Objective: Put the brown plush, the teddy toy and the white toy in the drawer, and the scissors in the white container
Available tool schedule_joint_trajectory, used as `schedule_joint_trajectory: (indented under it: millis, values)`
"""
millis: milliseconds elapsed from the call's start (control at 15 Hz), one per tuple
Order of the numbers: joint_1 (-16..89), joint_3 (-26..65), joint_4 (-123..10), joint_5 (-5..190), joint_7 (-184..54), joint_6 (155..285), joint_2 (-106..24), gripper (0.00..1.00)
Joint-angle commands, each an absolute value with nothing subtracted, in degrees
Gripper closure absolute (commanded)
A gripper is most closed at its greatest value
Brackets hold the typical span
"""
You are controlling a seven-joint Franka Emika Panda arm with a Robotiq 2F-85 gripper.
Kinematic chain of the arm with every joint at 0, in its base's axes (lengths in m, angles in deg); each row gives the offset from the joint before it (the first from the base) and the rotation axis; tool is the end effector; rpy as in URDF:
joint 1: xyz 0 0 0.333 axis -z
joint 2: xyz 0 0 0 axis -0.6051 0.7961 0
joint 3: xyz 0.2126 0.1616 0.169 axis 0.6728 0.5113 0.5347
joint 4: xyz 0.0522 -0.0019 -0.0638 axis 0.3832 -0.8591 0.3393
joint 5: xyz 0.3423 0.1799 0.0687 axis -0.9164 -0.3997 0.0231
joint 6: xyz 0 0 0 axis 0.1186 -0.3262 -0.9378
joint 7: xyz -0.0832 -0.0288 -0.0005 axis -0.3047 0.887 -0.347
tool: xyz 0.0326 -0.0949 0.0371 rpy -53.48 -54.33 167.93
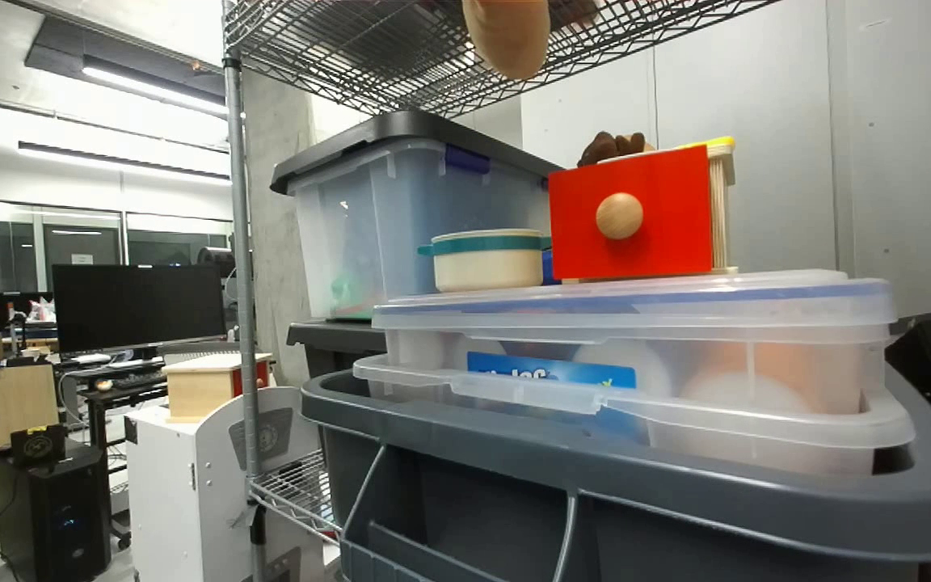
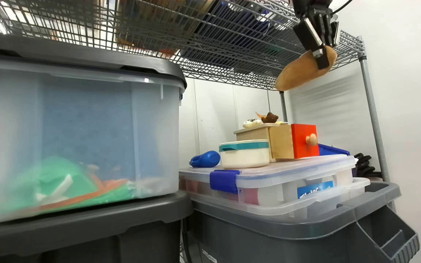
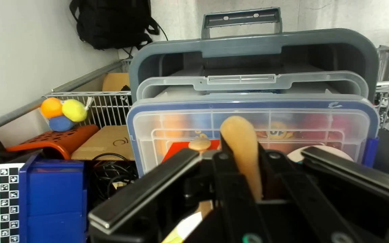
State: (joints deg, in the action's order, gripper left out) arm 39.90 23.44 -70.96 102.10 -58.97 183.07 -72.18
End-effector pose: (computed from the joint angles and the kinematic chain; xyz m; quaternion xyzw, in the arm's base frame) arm 0.4839 -0.0451 0.6292 0.9930 -0.0030 0.0423 0.1098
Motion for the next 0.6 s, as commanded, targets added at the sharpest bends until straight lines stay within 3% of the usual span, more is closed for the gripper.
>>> schedule_joint_trajectory:
  millis: [0, 533]
  values:
    - [41.1, 22.0, -71.8, 103.3, -59.8, 180.8, -73.8, 0.97]
    - [42.9, 19.0, -69.9, 103.1, -56.6, 176.4, -71.0, 0.97]
